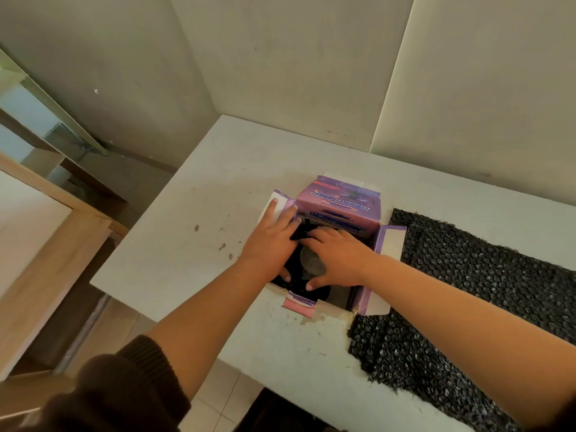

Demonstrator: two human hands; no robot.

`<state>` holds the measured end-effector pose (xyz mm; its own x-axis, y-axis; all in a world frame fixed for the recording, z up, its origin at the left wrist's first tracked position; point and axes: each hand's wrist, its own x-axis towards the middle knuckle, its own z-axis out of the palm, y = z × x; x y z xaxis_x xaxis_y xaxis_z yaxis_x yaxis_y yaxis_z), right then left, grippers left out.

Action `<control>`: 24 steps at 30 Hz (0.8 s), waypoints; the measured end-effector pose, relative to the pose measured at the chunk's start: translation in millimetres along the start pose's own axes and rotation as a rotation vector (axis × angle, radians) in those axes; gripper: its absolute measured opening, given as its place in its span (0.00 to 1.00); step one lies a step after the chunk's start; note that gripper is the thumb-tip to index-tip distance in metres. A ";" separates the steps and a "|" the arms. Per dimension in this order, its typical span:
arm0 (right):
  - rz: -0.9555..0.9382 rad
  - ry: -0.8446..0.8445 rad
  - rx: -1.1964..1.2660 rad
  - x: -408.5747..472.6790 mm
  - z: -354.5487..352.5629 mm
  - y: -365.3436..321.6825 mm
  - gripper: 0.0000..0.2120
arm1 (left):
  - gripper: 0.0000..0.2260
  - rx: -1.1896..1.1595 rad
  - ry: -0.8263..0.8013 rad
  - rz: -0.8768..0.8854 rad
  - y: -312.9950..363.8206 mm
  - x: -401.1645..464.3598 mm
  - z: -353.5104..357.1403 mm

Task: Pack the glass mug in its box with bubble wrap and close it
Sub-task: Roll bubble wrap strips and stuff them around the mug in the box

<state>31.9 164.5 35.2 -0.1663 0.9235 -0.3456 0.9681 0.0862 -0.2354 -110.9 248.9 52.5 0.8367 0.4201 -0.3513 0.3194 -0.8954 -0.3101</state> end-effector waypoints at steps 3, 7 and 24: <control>-0.011 -0.005 -0.100 7.1 3.4 -0.8 0.52 | 0.28 -0.170 0.143 -0.012 -15.7 -7.4 2.0; -0.039 -0.032 -0.190 17.9 10.3 -7.9 0.50 | 0.26 -0.708 0.194 -0.200 -23.2 -14.7 15.4; -0.274 -0.011 -0.112 25.5 10.6 -3.0 0.30 | 0.22 -1.580 0.089 -0.372 -1.9 -11.3 32.1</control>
<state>22.8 183.9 17.5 -0.4256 0.8562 -0.2928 0.9014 0.3728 -0.2202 -135.2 250.5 28.7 0.6172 0.6768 -0.4013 0.5649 -0.0261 0.8247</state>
